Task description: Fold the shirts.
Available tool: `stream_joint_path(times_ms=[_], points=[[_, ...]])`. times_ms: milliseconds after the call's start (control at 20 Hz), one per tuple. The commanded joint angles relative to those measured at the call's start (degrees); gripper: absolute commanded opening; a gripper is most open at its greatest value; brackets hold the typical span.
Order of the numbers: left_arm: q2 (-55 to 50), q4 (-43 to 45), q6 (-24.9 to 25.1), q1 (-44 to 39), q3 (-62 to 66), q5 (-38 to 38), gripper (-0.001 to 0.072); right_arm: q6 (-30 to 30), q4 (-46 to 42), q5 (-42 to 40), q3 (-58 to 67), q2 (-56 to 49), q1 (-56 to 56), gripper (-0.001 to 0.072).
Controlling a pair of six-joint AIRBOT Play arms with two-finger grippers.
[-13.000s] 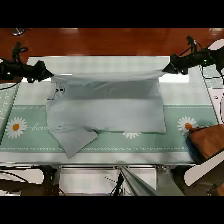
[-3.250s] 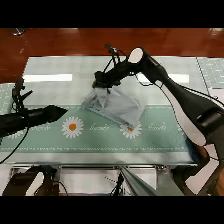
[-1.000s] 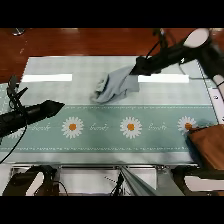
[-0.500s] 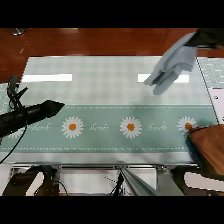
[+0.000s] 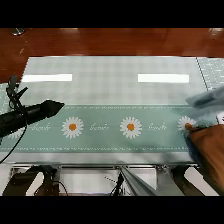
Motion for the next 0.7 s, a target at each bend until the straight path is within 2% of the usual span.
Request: stream_joint_path(times_ms=[0,200,300,350,400,450,500,650], points=[[0.04,0.0,0.0,0.04,-0.02,0.74,0.0025,0.37,-11.17,0.61,-14.69,10.36,-8.44,0.0025],[0.04,-0.04,0.0,0.04,-0.02,1.53,0.0025,-2.91,-31.47,0.57,-24.3,18.58,-15.1,0.0026],[0.04,-0.42,0.0,0.04,-0.02,1.79,0.0025,-0.79,-36.61,-0.22,-26.84,22.21,-17.09,0.0026],[0.02,-1.31,0.0,0.04,0.0,1.97,0.0025,0.17,-38.75,-1.29,-27.65,23.26,-17.22,0.0053],[0.02,-2.23,0.02,0.04,0.0,1.95,0.0025,1.49,-41.38,-1.57,-27.87,23.41,-17.22,0.0224],[0.02,-3.02,0.09,-0.07,0.0,1.9,0.0025,3.26,-43.23,-1.57,-27.87,23.04,-17.22,0.0545],[0.02,-2.99,0.22,-0.46,0.0,1.95,0.0025,3.41,-42.93,-1.66,-27.87,22.36,-17.2,0.0633],[-1.2,-2.95,1.14,-0.5,0.37,2.43,0.0025,2.56,-39.21,-2.99,-27.78,18.82,-17.18,0.0632]])
